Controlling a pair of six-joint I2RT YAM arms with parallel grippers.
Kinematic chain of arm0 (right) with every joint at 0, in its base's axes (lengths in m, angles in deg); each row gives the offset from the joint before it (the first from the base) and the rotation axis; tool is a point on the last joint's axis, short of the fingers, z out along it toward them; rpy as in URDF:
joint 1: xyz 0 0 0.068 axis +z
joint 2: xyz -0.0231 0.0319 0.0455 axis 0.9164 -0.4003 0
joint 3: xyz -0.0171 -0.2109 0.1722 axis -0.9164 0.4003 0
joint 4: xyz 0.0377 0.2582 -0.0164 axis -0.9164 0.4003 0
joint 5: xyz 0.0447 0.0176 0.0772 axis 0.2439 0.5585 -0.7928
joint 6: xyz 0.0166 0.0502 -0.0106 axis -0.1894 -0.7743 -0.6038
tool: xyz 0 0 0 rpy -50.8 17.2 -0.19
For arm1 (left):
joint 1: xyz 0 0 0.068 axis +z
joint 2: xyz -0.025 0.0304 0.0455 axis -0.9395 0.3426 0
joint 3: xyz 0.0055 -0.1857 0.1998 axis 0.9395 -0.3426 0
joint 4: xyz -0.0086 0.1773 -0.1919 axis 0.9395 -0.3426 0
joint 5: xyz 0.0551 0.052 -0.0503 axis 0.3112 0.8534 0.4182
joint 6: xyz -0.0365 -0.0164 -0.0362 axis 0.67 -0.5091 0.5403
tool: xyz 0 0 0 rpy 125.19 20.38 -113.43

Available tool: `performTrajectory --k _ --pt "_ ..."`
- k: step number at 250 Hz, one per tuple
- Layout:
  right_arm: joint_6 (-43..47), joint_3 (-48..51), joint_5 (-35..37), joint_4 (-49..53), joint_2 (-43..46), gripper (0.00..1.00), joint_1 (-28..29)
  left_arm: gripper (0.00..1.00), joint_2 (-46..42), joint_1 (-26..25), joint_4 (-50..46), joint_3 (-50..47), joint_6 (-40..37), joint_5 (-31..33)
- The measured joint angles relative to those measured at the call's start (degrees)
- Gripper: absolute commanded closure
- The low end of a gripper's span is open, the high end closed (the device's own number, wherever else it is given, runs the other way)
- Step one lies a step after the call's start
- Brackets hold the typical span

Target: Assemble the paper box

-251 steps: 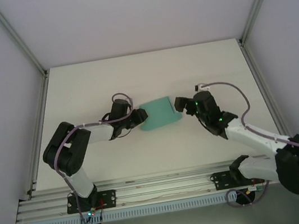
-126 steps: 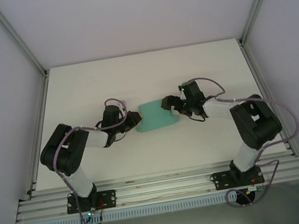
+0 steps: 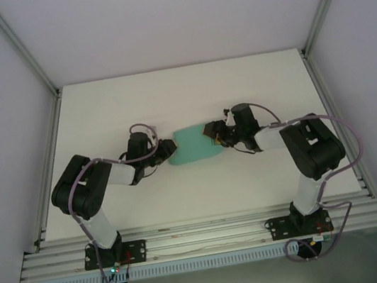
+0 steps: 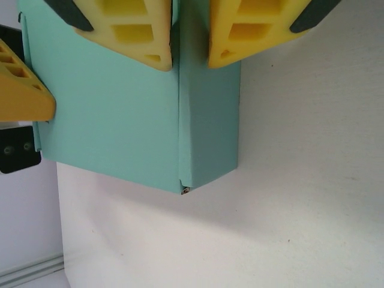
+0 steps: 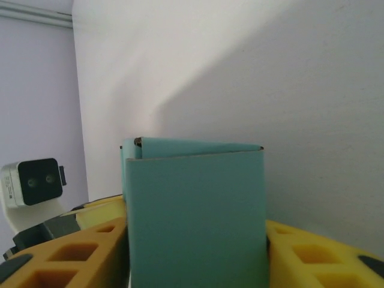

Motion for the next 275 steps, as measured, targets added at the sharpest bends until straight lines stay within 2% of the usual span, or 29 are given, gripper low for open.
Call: performTrajectory --k 34,45,54,81,84,116,150,191,231,252,275 --pt "-1.3 0.9 -0.1 -0.1 2.6 0.61 0.0 0.71 0.0 0.0 -0.9 0.8 -0.2 0.0" --pt "-1.4 1.3 0.2 0.1 4.0 0.62 0.0 0.65 0.0 0.0 -1.5 1.1 -0.7 0.0" --pt "-1.4 1.6 0.6 0.6 5.0 0.62 0.0 0.53 -0.1 -0.1 -2.1 1.3 -1.2 0.0" --pt "-0.8 2.1 1.9 3.7 8.8 0.62 0.0 0.03 -2.4 -0.1 -6.5 1.7 -3.7 1.2" --pt "-0.8 2.1 1.9 4.0 9.2 0.62 0.1 0.00 -2.8 -0.1 -7.0 1.7 -4.1 1.4" --pt "-0.5 2.1 2.9 7.8 14.2 0.62 0.7 0.00 -10.4 -0.6 -14.9 3.1 -10.0 4.7" --pt "-0.6 1.9 4.9 14.3 18.5 0.62 1.0 0.00 -19.2 -0.5 -19.2 5.6 -19.5 6.0" --pt "-2.6 -0.5 6.2 25.4 21.5 0.65 -0.2 0.00 -28.4 -2.0 -25.1 6.6 -38.2 -0.9" --pt "-7.3 -4.3 5.1 33.9 22.4 0.69 -3.2 0.00 -33.7 -9.9 -35.8 8.4 -62.0 -3.9" --pt "-9.9 -5.4 3.8 36.7 22.4 0.70 -3.9 0.00 -33.3 -15.4 -40.0 9.5 -72.7 -0.8" --pt "-12.5 -6.0 1.8 39.0 22.4 0.70 -3.9 0.00 -30.9 -18.7 -42.6 10.4 -80.2 4.1"
